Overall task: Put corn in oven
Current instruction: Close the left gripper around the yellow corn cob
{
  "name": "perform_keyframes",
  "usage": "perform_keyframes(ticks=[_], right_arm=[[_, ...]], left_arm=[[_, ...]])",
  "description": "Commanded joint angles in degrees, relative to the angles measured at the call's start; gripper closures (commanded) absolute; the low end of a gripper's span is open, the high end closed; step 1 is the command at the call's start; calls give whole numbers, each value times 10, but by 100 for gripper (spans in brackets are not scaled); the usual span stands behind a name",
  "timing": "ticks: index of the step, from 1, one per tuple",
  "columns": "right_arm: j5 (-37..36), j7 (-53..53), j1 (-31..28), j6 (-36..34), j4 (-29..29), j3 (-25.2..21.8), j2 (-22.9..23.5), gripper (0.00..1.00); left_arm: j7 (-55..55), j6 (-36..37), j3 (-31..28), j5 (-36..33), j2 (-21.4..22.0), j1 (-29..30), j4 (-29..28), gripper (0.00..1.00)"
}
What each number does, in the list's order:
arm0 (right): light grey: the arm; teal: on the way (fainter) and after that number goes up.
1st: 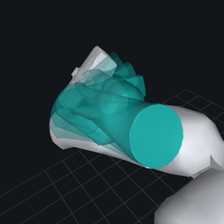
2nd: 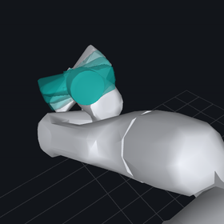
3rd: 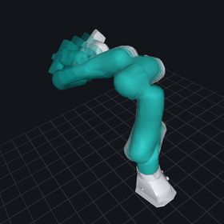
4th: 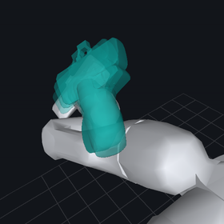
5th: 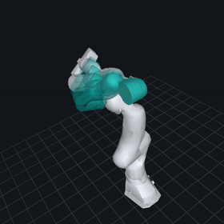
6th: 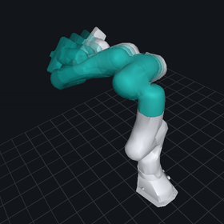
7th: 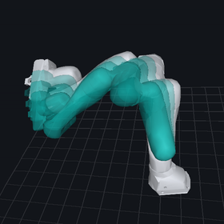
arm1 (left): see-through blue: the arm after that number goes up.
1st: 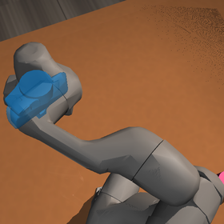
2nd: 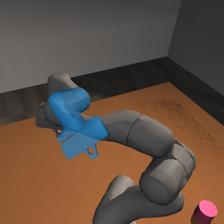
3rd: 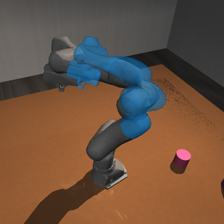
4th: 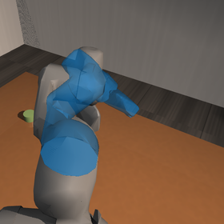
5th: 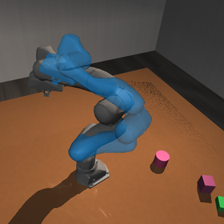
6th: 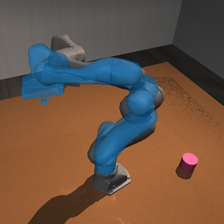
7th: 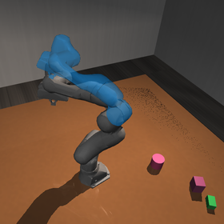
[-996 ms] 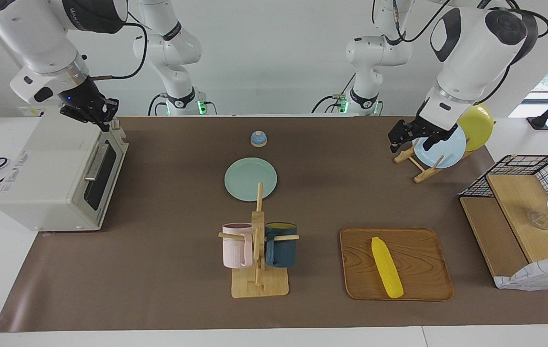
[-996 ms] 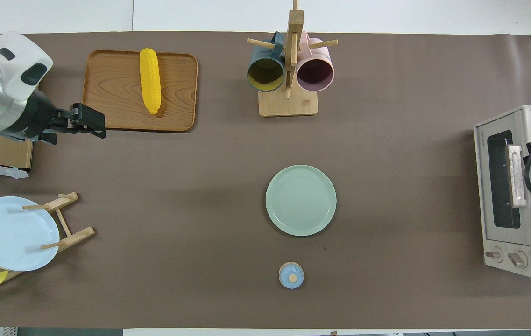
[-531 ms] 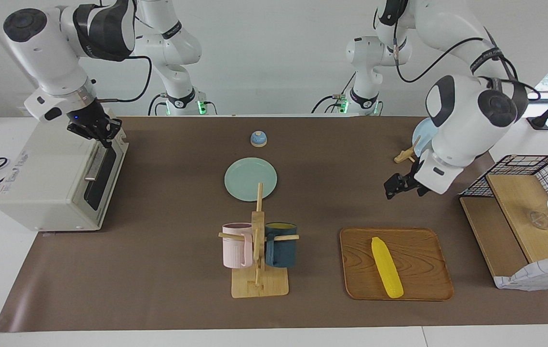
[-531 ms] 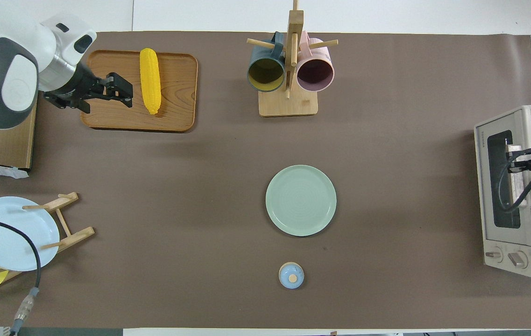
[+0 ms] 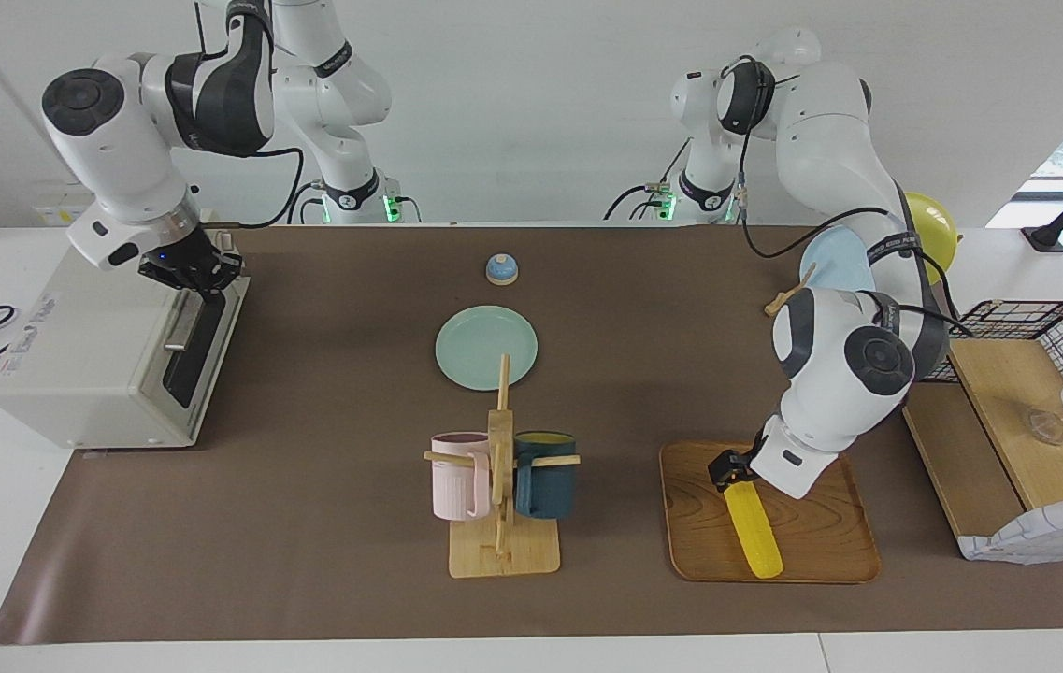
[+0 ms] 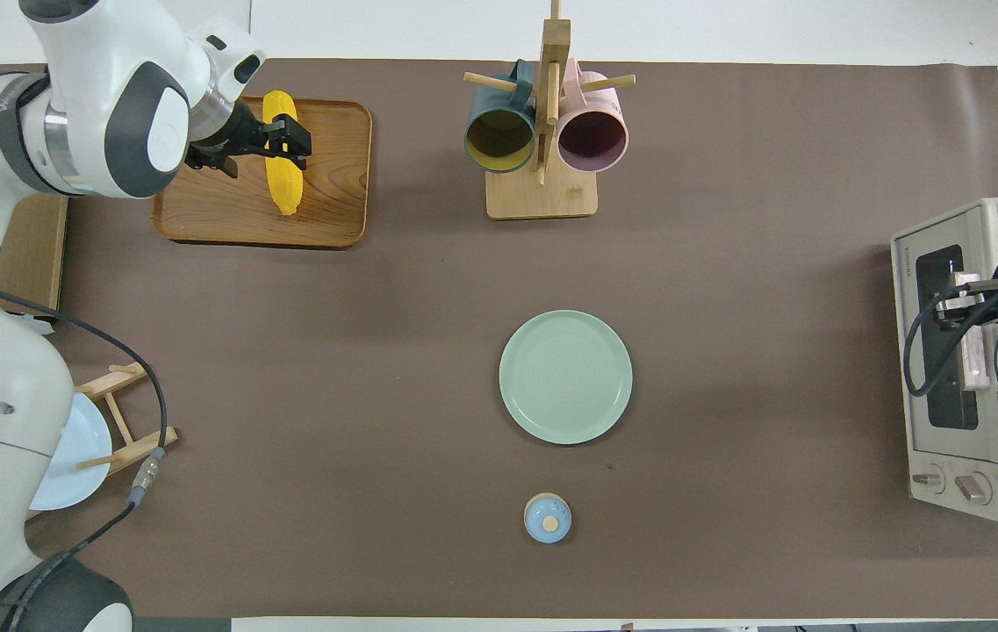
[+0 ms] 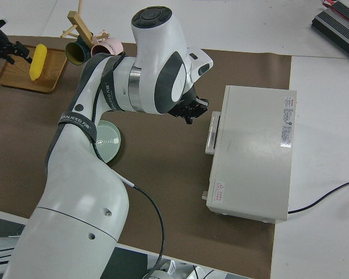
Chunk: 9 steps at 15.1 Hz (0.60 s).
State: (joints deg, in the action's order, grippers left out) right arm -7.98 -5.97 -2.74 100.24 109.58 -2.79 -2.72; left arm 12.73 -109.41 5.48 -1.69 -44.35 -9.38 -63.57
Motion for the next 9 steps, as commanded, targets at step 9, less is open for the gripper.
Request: perform_keyframes(ticks=[9], right_arm=[[-12, -67, -50, 60, 51, 4, -1, 100]], left_arm=[[-19, -40, -4, -59, -62, -16, 31, 0]])
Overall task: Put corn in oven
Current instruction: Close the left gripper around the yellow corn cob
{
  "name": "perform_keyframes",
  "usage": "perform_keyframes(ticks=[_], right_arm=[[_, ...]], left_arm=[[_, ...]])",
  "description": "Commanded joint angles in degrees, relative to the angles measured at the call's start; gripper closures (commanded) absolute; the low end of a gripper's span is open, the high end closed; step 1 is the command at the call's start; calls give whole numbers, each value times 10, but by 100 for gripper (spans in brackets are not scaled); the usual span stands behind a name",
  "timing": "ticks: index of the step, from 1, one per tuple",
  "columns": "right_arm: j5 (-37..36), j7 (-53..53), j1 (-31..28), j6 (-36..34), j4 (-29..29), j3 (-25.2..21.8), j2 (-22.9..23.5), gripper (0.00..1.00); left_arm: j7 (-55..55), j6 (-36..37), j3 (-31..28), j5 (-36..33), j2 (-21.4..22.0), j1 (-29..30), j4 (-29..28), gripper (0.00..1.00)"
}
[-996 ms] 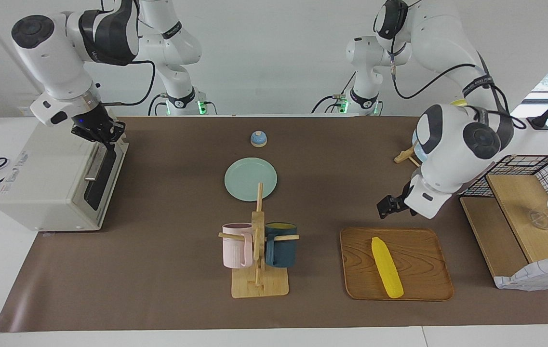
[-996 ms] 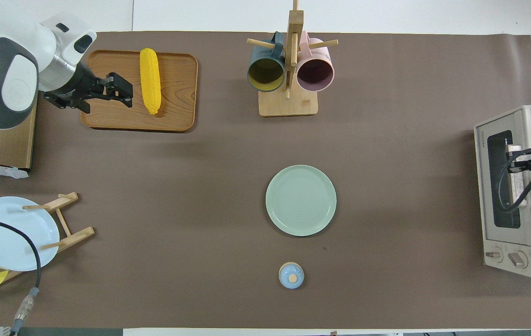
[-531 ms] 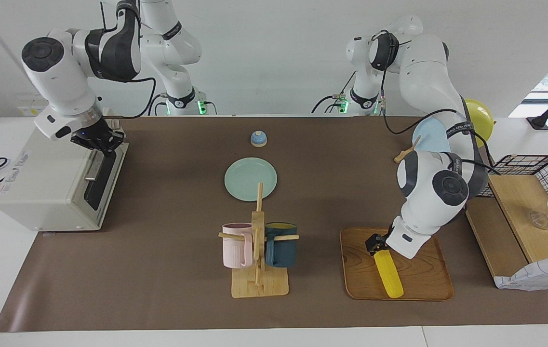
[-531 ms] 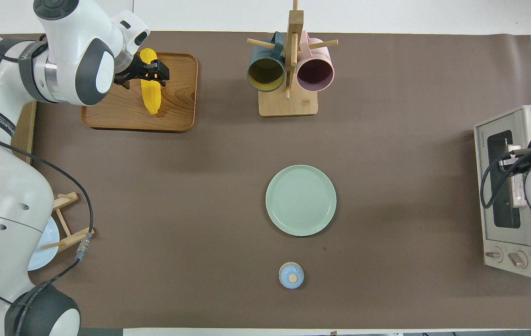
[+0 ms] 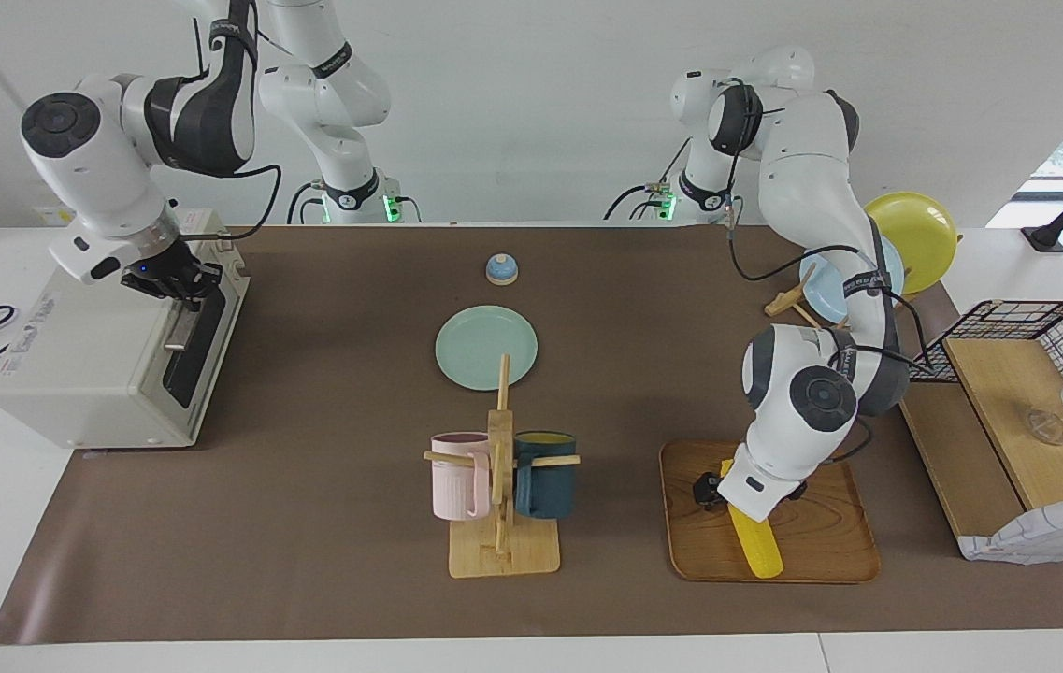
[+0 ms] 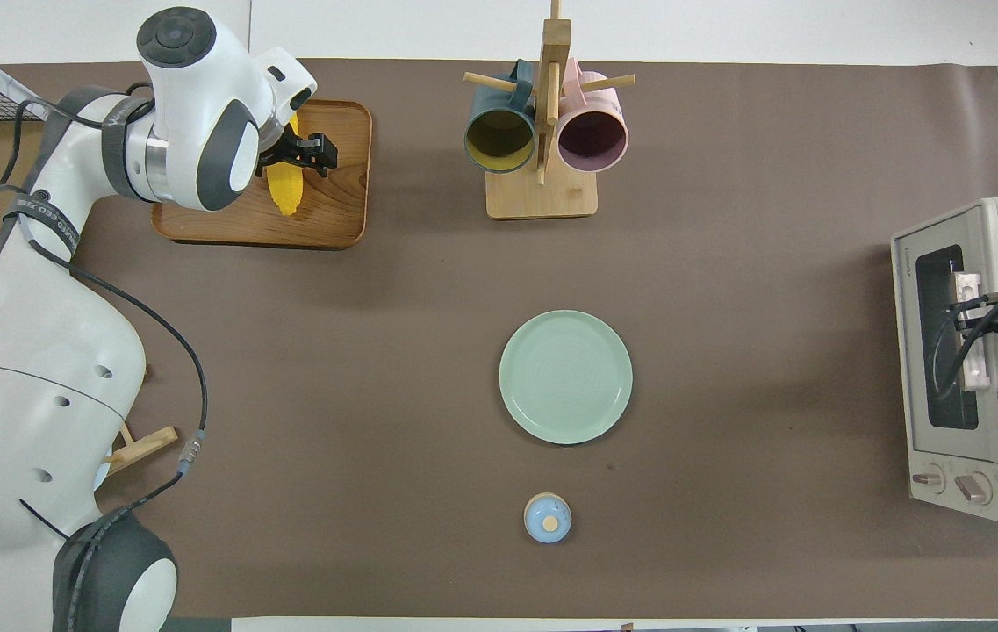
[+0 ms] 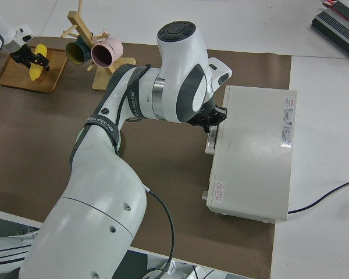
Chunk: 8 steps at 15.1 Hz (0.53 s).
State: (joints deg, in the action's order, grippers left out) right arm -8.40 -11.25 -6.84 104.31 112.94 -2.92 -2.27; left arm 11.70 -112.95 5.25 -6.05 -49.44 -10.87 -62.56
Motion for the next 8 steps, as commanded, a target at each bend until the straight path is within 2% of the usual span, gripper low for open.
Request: perform_keyframes(ticks=[1, 4, 6, 8], right_arm=[[-7, -14, -8, 20, 18, 6, -5, 100], [-7, -16, -9, 24, 26, 6, -5, 100], [-7, -16, -10, 32, 36, 6, -7, 100], [-7, -16, -12, 39, 39, 6, -7, 100]], left_arm=[[-10, -5, -2, -15, -12, -1, 21, 0], [-19, -11, -2, -15, -11, 0, 19, 3], [-21, -20, -2, -13, -12, 3, 15, 25], [-21, -23, -2, -11, -11, 9, 14, 54]])
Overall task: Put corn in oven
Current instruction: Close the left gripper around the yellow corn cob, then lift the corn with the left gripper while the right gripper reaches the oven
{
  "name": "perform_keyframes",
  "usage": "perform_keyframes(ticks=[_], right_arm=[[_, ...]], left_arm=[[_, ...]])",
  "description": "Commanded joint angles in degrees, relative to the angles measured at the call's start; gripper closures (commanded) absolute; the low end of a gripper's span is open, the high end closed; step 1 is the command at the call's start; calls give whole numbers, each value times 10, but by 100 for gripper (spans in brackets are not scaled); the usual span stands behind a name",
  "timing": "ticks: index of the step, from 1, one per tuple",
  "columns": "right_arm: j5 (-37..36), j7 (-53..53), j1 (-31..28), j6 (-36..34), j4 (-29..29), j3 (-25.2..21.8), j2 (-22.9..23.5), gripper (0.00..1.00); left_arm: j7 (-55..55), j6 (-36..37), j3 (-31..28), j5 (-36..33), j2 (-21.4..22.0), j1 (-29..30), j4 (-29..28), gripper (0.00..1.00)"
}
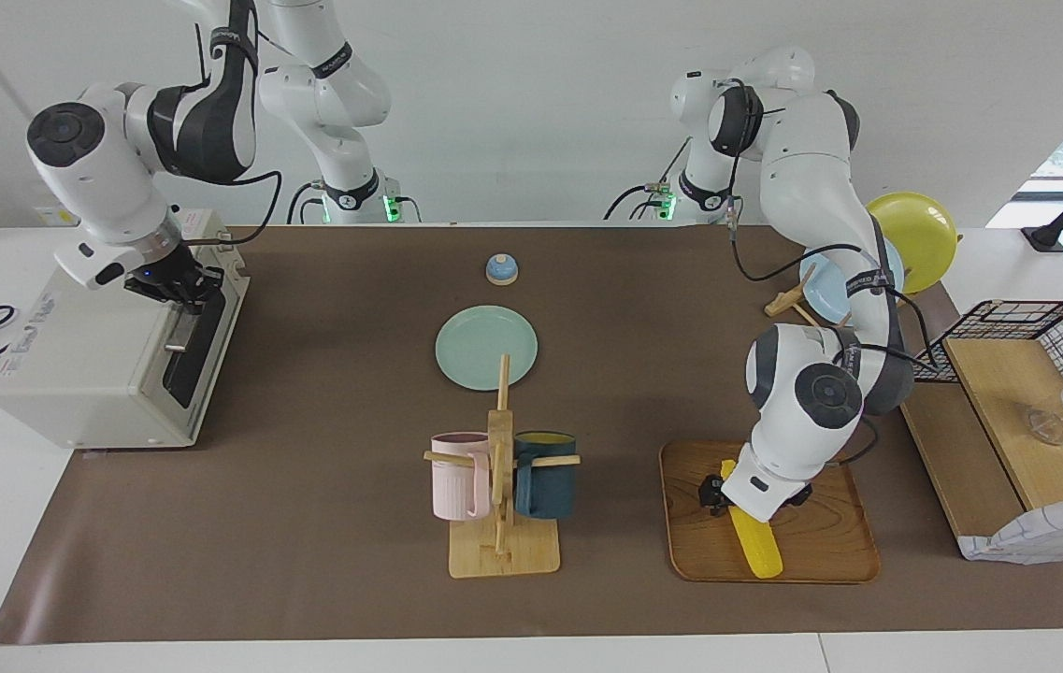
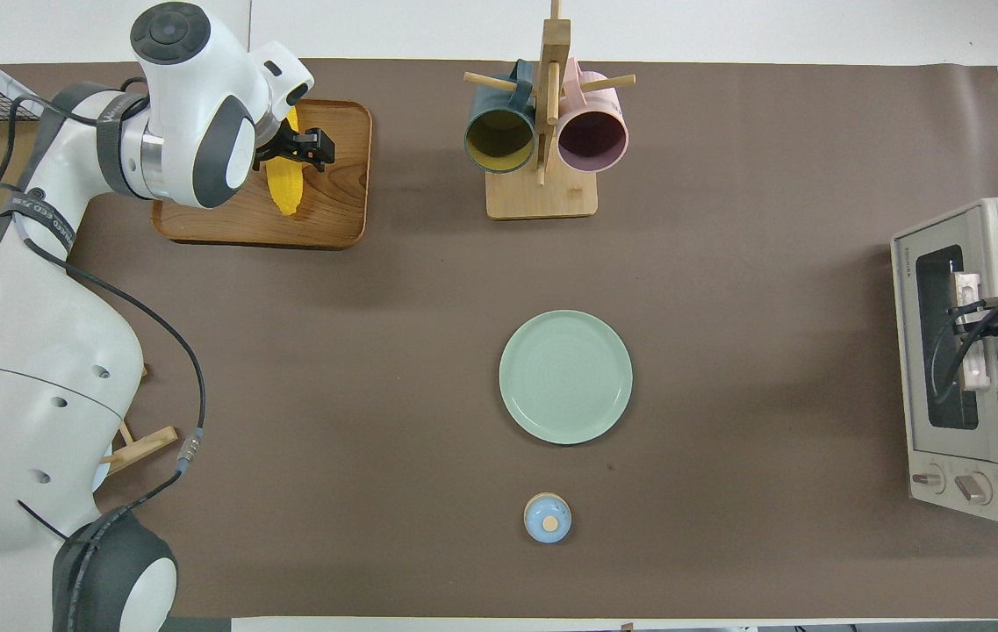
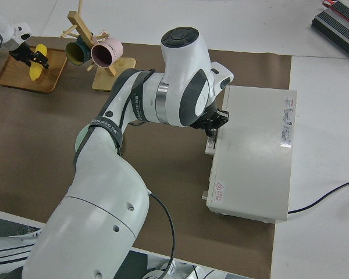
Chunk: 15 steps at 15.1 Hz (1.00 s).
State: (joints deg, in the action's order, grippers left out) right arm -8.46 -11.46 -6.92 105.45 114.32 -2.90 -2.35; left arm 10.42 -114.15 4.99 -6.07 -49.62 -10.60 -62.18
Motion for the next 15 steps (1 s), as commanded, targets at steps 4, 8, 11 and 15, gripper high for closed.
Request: perform_keyframes(ticks=[4, 8, 11, 15], right_arm=[[-1, -7, -3, 37, 31, 5, -5, 100], [13, -5, -2, 67, 55, 7, -4, 100], [28, -4, -1, 88, 64, 7, 3, 100], [39, 44, 33, 113, 77, 7, 10, 100]], left_arm=[[-8, -2, 5, -5, -9, 7, 11, 100], [-1, 71, 0, 59, 50, 6, 9, 100], [77, 89, 4, 62, 139, -3, -54, 100], [141, 82, 7, 98, 302, -43, -240, 100]])
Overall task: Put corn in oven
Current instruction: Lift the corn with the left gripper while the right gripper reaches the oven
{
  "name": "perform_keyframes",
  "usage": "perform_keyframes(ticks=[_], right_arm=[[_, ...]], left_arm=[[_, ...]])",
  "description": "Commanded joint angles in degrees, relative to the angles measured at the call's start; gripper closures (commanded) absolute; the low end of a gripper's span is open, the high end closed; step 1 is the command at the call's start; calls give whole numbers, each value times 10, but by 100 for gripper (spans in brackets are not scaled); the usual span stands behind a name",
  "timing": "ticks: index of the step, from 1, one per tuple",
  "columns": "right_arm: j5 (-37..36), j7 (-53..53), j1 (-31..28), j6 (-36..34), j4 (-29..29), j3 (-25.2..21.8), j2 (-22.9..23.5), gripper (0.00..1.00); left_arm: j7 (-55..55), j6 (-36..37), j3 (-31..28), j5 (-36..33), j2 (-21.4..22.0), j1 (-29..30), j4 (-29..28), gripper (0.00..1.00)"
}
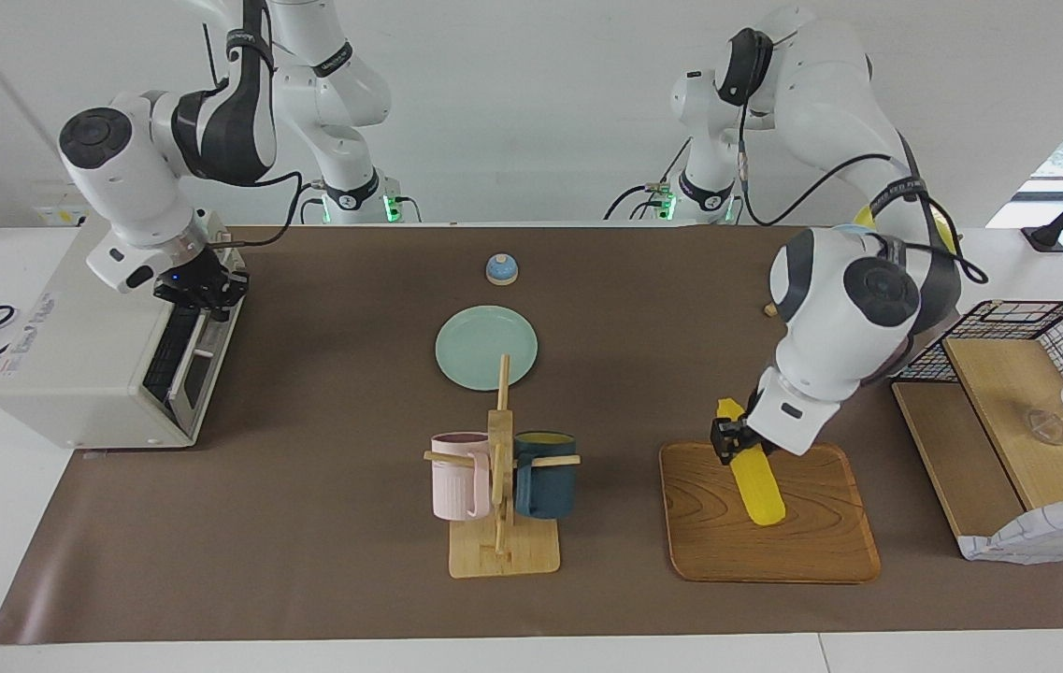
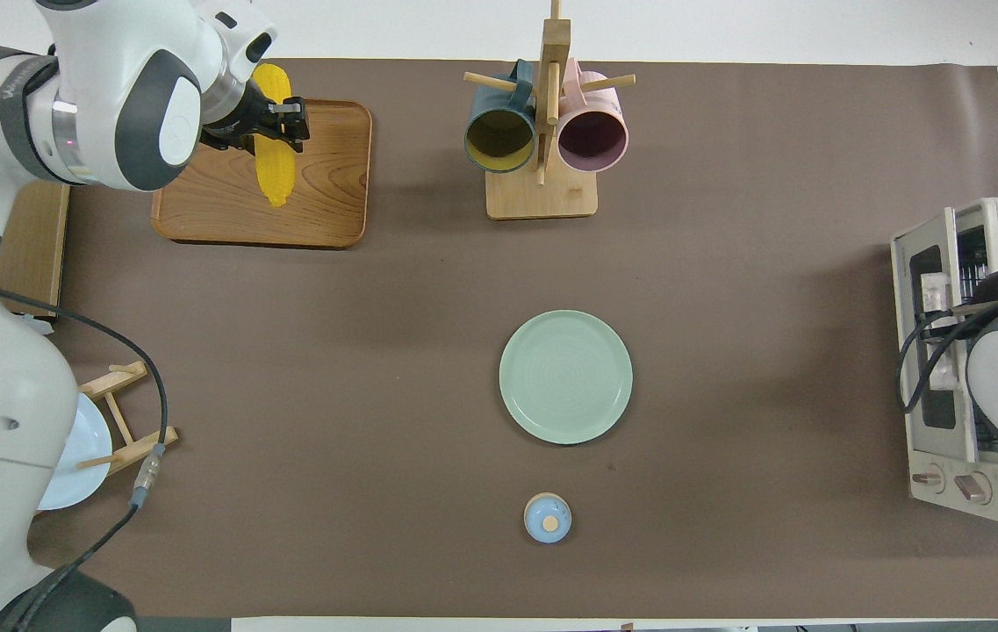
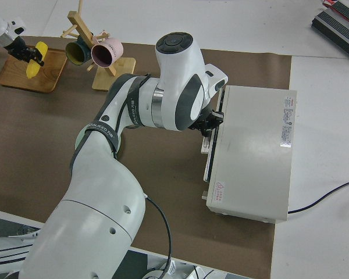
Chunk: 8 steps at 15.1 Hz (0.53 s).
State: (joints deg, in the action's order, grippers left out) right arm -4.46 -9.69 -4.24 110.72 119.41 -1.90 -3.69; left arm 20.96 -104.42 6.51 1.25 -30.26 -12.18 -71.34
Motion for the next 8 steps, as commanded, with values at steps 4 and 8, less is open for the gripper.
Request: perform_keyframes(ticks=[4, 8], right_arm=[[0, 47, 34, 117, 44, -3, 50, 100], [6, 49, 53, 189, 85, -3, 57, 100]], left_arm=[[124, -69, -9, 41, 185, -122, -272, 100], [223, -221, -9, 41, 230, -221, -395, 100]])
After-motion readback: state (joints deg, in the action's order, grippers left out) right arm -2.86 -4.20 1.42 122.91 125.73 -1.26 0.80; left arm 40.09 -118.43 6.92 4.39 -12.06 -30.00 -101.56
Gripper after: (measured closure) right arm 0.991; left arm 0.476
